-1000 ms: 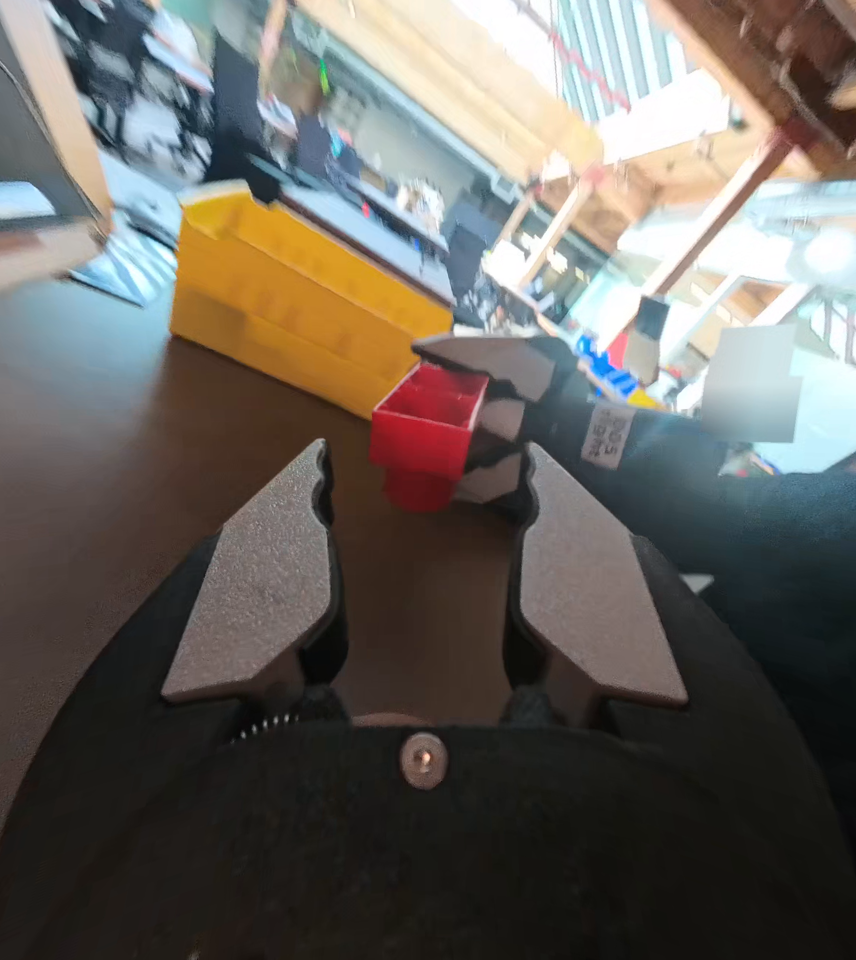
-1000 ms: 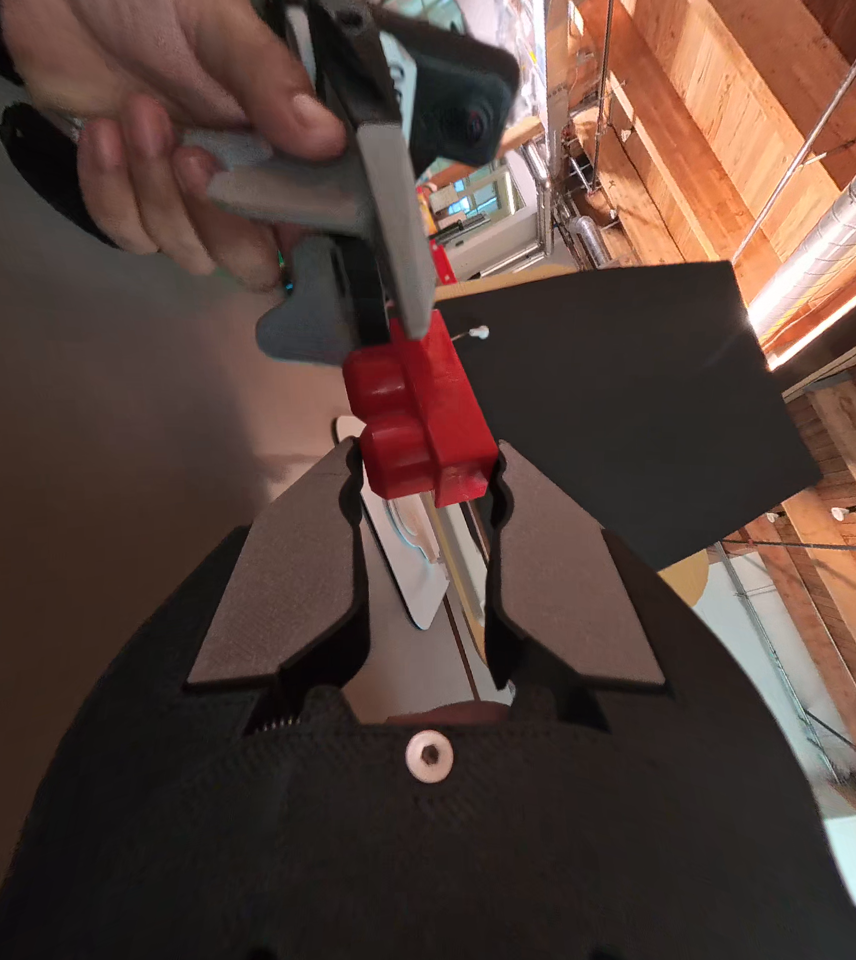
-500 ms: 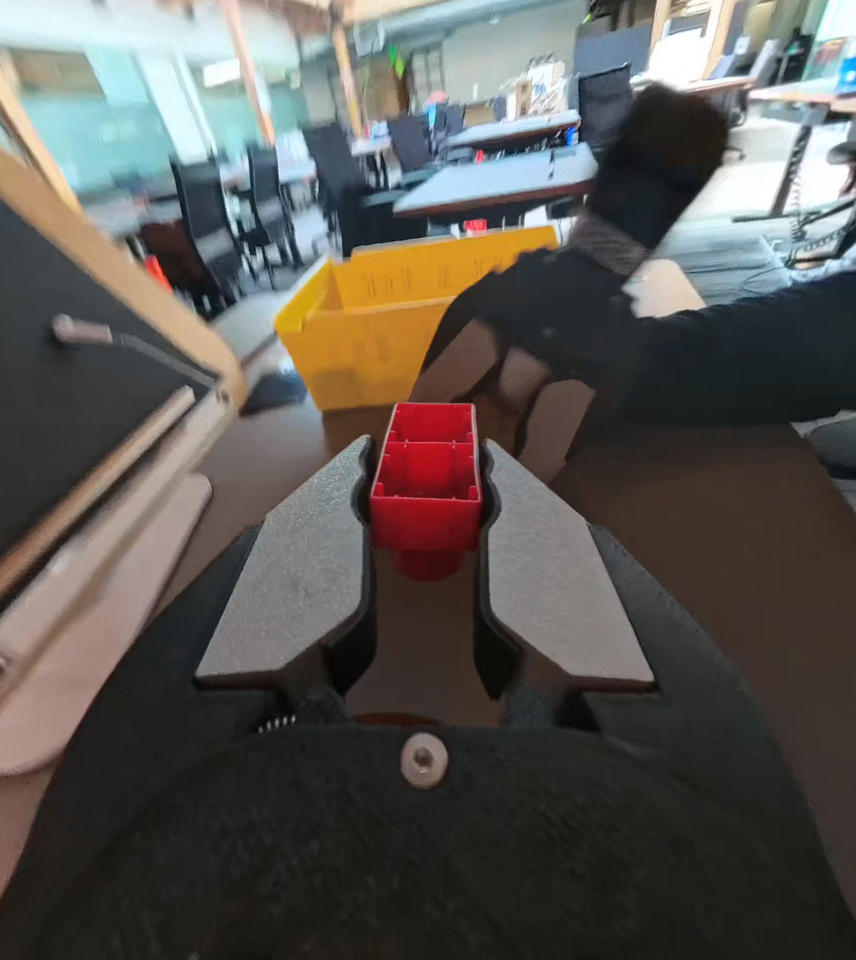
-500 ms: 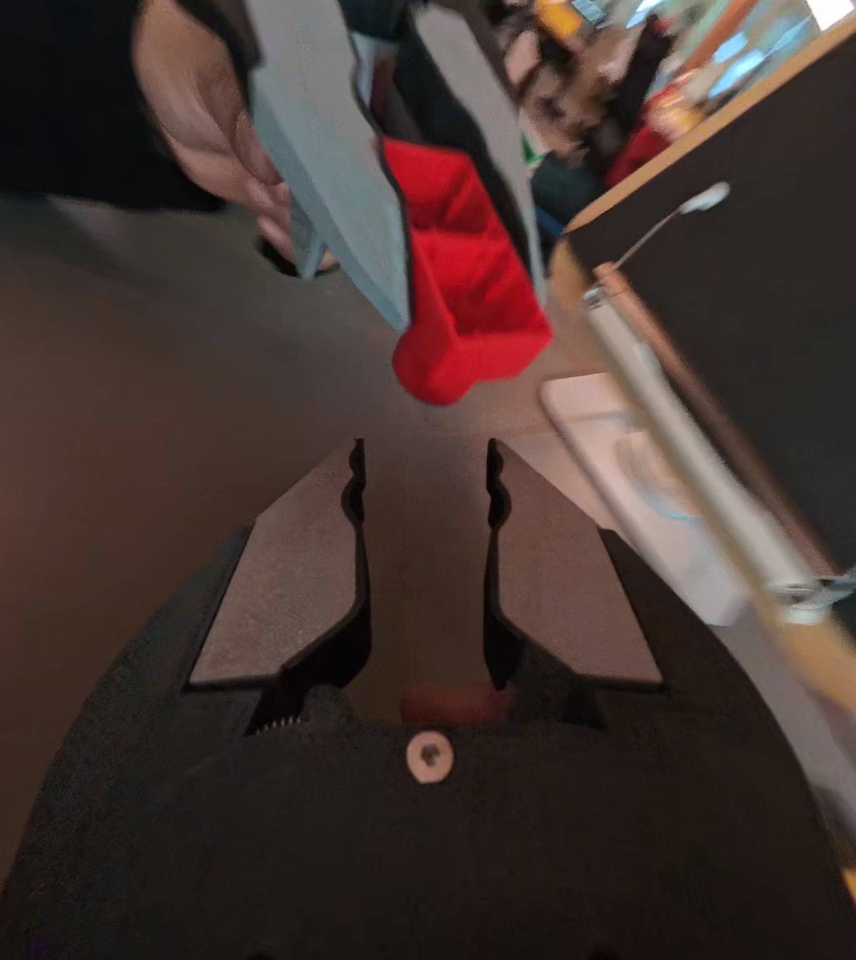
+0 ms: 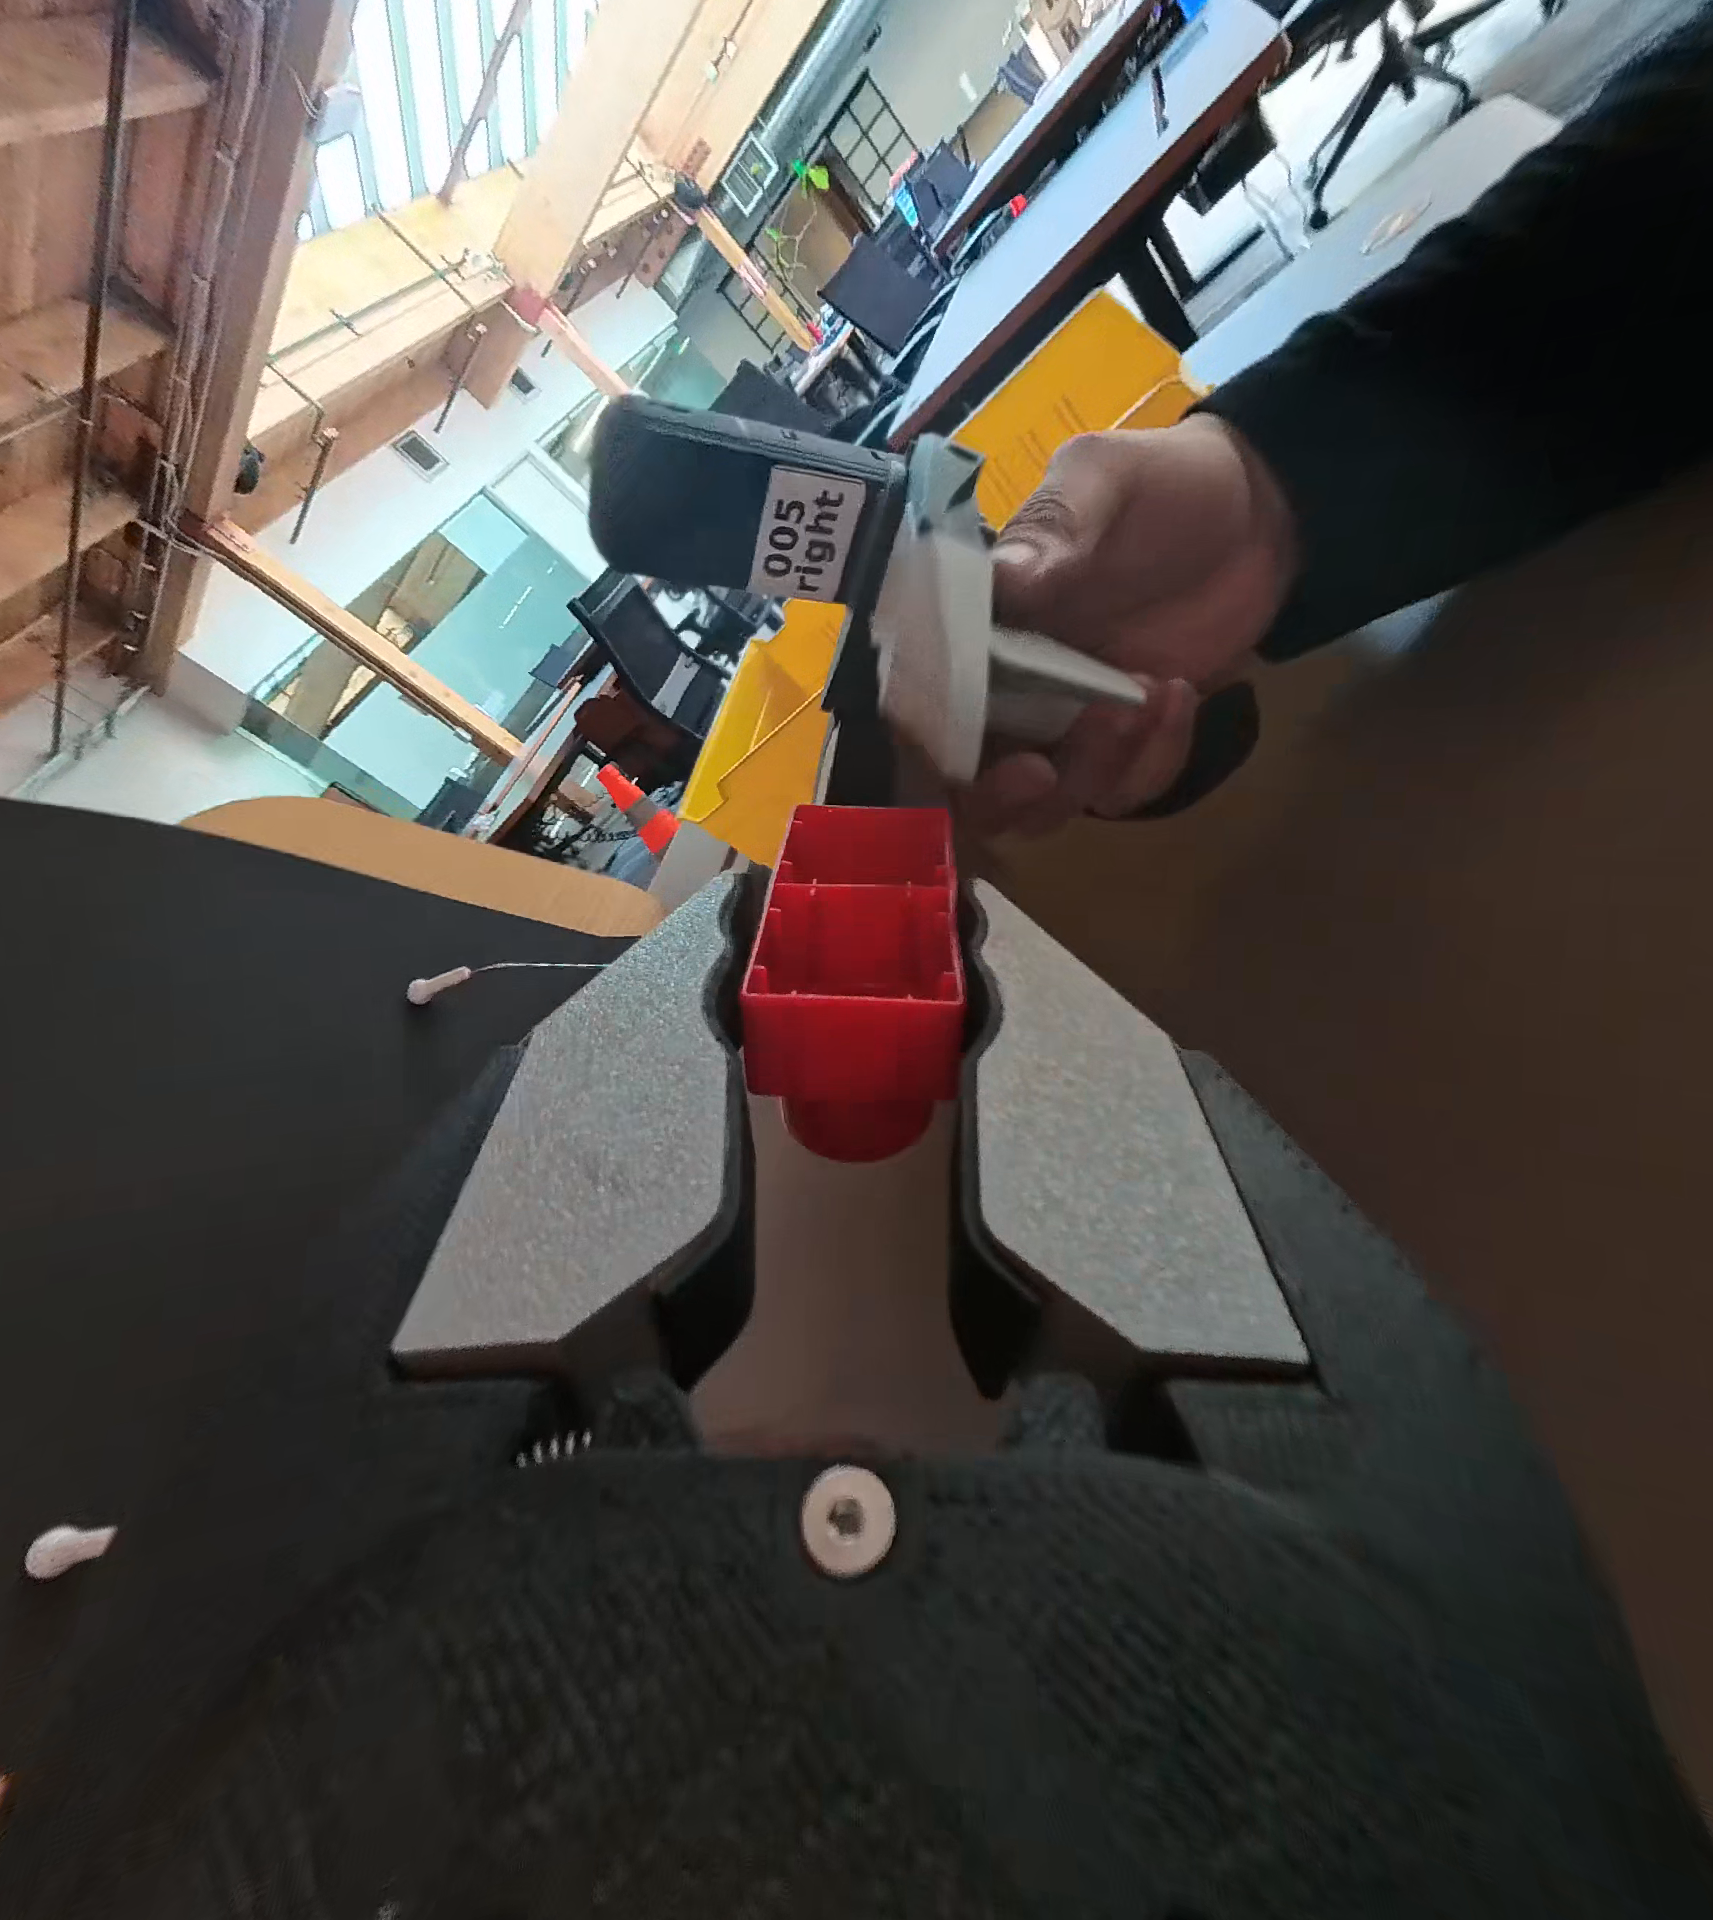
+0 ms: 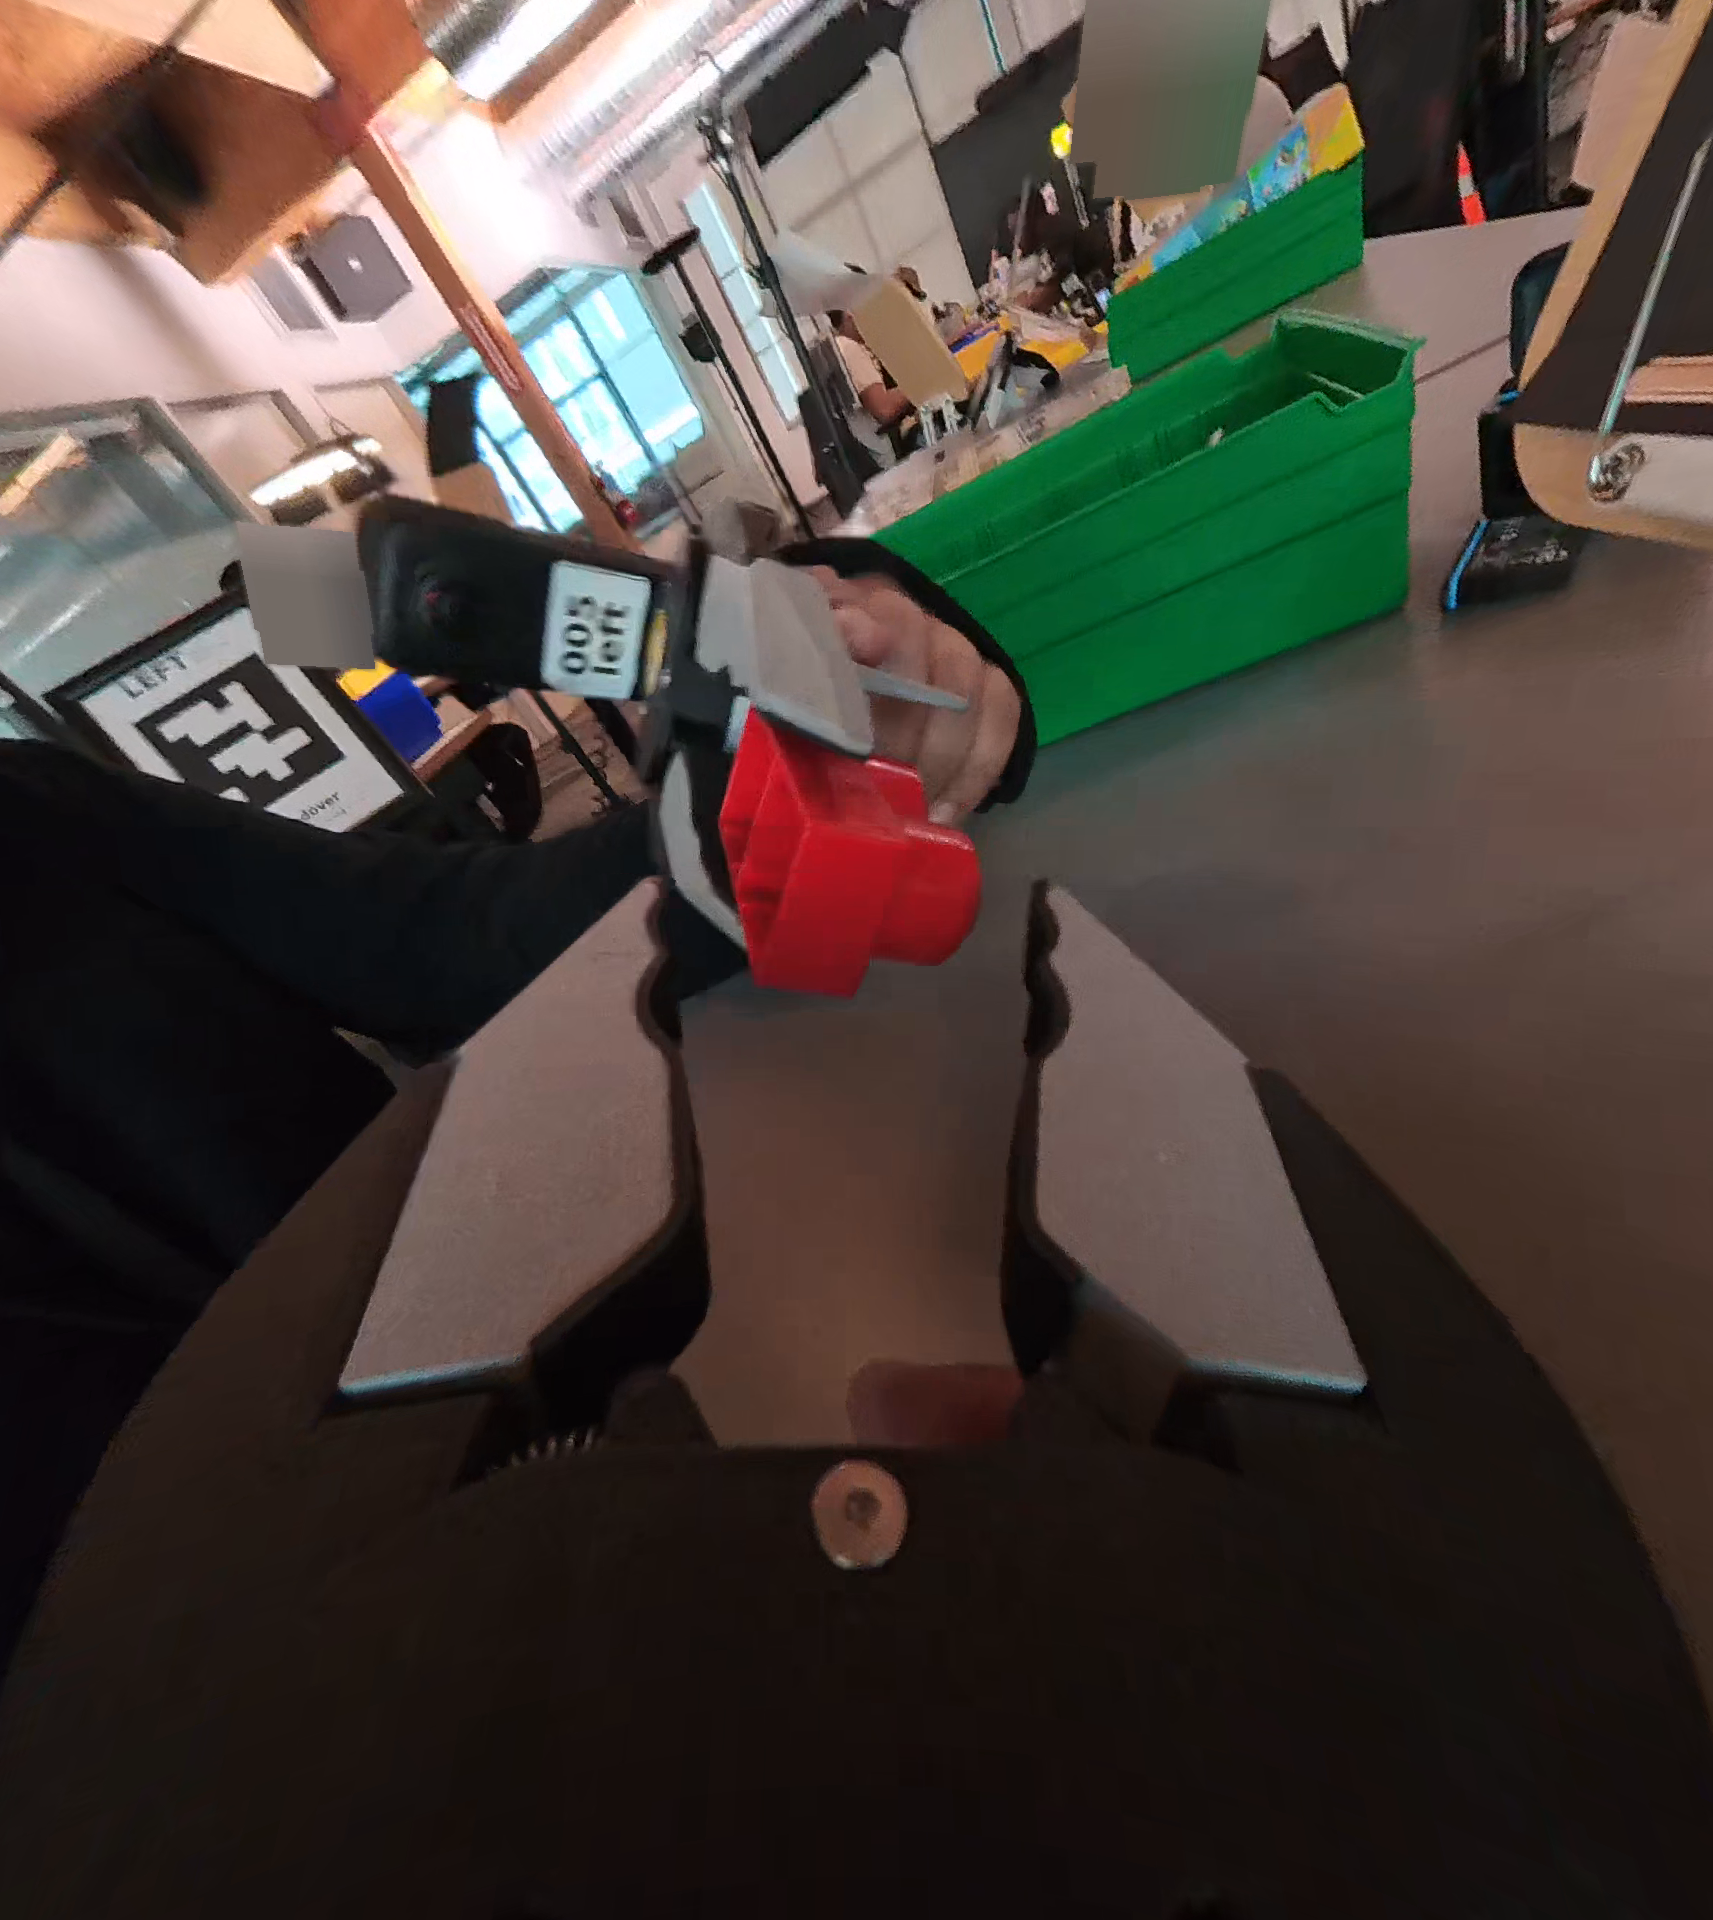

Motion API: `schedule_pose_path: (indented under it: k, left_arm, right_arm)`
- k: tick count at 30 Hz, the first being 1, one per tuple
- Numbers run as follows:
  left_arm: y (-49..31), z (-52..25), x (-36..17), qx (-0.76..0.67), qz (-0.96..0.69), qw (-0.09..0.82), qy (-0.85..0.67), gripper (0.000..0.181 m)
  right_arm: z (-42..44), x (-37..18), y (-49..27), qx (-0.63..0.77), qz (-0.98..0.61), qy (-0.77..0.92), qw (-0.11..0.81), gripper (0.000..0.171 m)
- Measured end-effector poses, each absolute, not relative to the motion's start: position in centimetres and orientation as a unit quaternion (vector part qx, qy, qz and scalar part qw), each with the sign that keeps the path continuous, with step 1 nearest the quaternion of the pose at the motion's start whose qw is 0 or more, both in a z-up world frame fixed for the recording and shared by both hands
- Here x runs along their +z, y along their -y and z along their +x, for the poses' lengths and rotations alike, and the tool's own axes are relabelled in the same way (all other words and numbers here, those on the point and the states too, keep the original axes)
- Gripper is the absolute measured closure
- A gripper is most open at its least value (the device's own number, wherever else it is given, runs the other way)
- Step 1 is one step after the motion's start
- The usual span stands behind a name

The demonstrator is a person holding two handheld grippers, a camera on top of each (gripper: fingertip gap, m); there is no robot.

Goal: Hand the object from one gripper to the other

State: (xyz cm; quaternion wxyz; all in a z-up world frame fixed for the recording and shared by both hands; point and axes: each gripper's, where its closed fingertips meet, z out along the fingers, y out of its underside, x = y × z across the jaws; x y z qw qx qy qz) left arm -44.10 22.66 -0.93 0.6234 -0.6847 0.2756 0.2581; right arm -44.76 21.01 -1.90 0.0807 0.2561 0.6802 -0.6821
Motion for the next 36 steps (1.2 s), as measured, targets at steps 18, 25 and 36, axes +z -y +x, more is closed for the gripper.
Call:
schedule_pose_path:
  k: [18, 25, 36]
  left_arm:
    - [-22.8, -49.2, -2.6, 0.107, -0.769, 0.629, -0.041, 0.123]
    - [-22.8, -48.7, -2.7, -0.046, -0.766, 0.641, 0.023, 0.116]
    - [-23.7, -47.9, -3.7, -0.151, -0.763, 0.624, 0.073, 0.103]
  right_arm:
    - [-49.5, -1.0, -26.4, -0.478, 0.228, -0.735, -0.424, 0.132]
    - [-48.9, -1.6, -24.6, -0.378, 0.125, -0.75, -0.529, 0.131]
    - [-48.9, -2.8, -23.5, -0.292, 0.067, -0.756, -0.582, 0.131]
